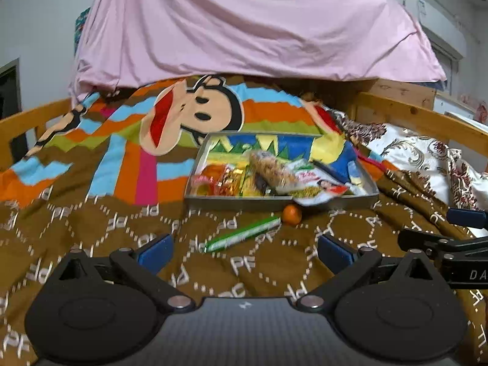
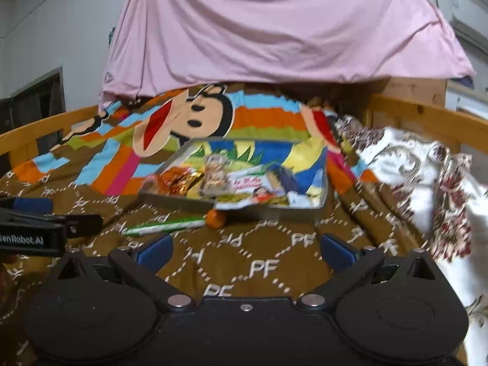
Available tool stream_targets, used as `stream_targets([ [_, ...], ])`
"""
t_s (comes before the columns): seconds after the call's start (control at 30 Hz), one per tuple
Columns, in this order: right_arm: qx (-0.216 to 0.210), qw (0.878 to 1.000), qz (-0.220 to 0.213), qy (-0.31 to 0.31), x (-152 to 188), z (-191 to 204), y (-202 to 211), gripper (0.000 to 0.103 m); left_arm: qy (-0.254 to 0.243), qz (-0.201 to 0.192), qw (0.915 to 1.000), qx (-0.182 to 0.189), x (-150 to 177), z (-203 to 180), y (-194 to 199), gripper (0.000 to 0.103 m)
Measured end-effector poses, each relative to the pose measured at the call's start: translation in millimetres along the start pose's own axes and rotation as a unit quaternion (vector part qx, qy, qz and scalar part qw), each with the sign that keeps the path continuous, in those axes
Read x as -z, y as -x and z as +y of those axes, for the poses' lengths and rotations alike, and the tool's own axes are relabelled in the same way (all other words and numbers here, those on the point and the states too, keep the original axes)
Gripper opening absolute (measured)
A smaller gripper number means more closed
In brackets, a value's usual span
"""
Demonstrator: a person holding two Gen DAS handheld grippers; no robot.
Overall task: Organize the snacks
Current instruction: 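Lift both tools back from the tray toward the green stick and orange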
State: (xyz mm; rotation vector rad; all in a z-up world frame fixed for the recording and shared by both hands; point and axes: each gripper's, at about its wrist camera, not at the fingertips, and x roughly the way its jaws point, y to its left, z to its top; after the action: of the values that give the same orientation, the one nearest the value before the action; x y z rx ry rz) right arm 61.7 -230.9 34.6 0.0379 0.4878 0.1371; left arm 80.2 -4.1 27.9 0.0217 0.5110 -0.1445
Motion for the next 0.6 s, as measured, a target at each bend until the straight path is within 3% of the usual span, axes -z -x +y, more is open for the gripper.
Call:
stream_targets([
  [0.23,-0.016,0.999,0.037,0.001,11.6,7.7,-6.6,0.102,0.039,0.032,0.9980,-0.036,22.8,12.2,-2.1,0.103],
  [0.6,-0.018,0.996,0.081,-0.012,21.2,3.3,-25.1,0.102,0.046,0.058,0.9957,-0.055,27.7,13.0,-12.5,0.103],
])
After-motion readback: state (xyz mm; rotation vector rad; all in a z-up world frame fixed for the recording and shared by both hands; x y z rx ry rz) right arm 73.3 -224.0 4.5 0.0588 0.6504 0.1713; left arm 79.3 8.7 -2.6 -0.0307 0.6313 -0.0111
